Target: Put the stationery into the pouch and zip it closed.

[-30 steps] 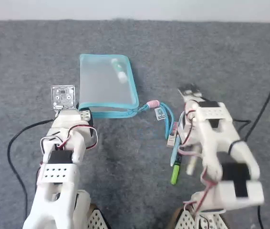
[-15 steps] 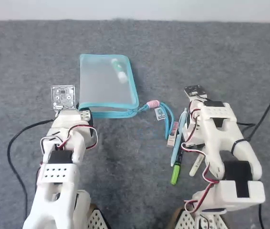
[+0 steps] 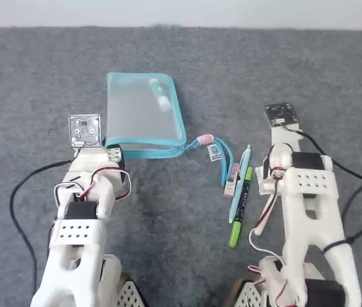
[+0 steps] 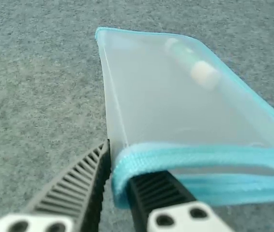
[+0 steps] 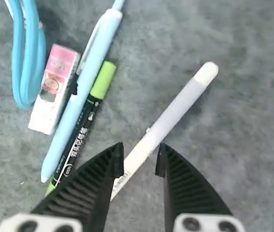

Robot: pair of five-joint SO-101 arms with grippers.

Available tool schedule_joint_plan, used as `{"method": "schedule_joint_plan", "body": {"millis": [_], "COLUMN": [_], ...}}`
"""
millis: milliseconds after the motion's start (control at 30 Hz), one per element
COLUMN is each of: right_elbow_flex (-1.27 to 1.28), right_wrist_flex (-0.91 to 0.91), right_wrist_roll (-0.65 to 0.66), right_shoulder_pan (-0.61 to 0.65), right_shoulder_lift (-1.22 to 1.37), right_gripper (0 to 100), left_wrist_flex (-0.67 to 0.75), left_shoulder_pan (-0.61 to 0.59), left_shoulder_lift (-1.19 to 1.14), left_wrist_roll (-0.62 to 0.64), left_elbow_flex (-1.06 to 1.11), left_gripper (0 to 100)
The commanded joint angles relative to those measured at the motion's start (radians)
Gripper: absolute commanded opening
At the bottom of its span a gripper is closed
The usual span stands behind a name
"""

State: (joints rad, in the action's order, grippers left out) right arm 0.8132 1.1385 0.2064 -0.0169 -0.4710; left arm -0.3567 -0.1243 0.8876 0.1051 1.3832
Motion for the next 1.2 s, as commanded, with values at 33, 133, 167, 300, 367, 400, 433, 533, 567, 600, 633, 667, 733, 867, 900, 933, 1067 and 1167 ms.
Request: {"method": "schedule_joint_plan", "body": {"millis": [33, 133, 167, 300, 367, 400, 433, 533, 567, 600, 633, 667, 733, 867, 900, 933, 1067, 1167], "right_elbow_flex": [-0.006, -0.011, -0.015, -0.063, -0.083, -0.092, -0.103, -0.133, -0.144, -0.155, -0.164, -0.175, -0.213, -0.358, -0.400, -0.445, -0.586, -0.609], "right_wrist_flex": [-0.010, -0.042, -0.056, -0.073, -0.073, -0.073, -0.073, -0.073, -0.073, -0.073, -0.073, -0.073, -0.068, -0.013, 0.013, 0.038, 0.091, 0.090], "right_wrist_roll": [0.000, 0.000, 0.000, -0.003, -0.003, -0.002, -0.002, -0.002, -0.002, 0.000, 0.000, 0.000, 0.000, 0.000, -0.002, -0.002, 0.000, 0.009], "right_shoulder_pan": [-0.073, -0.070, -0.064, -0.033, -0.027, -0.027, -0.028, -0.035, -0.035, -0.035, -0.033, -0.030, -0.028, -0.028, -0.028, -0.028, -0.028, -0.013], "right_shoulder_lift": [0.038, 0.148, 0.180, 0.309, 0.358, 0.378, 0.398, 0.443, 0.452, 0.460, 0.464, 0.466, 0.466, 0.475, 0.475, 0.475, 0.475, 0.476], "right_gripper": [13.0, 12.8, 12.7, 12.6, 12.6, 12.5, 12.5, 6.6, 3.6, 1.3, 0.5, 1.2, 0.8, 0.7, 0.7, 0.7, 0.7, 0.8], "left_wrist_flex": [0.000, 0.000, 0.000, 0.000, 0.000, 0.000, 0.000, 0.000, 0.000, 0.000, 0.000, 0.000, 0.000, 0.000, 0.000, 0.000, -0.002, -0.002], "left_shoulder_pan": [0.008, 0.008, 0.008, 0.008, 0.008, 0.008, 0.008, 0.008, 0.008, 0.008, 0.008, 0.008, 0.008, 0.008, 0.008, 0.008, 0.008, 0.008], "left_shoulder_lift": [0.008, 0.008, 0.008, 0.008, 0.008, 0.008, 0.008, 0.008, 0.008, 0.008, 0.008, 0.008, 0.008, 0.008, 0.008, 0.008, 0.008, 0.008], "left_wrist_roll": [-0.009, -0.009, -0.009, -0.009, -0.009, -0.009, -0.009, -0.009, -0.009, -0.009, -0.009, -0.009, -0.009, -0.009, -0.009, -0.009, -0.009, -0.009], "left_elbow_flex": [-0.050, -0.050, -0.050, -0.048, -0.048, -0.048, -0.048, -0.048, -0.048, -0.048, -0.048, -0.048, -0.048, -0.047, -0.047, -0.047, -0.045, -0.045], "left_gripper": [1, 1, 1, 1, 1, 1, 1, 1, 1, 1, 1, 1, 1, 1, 1, 1, 1, 1]}}
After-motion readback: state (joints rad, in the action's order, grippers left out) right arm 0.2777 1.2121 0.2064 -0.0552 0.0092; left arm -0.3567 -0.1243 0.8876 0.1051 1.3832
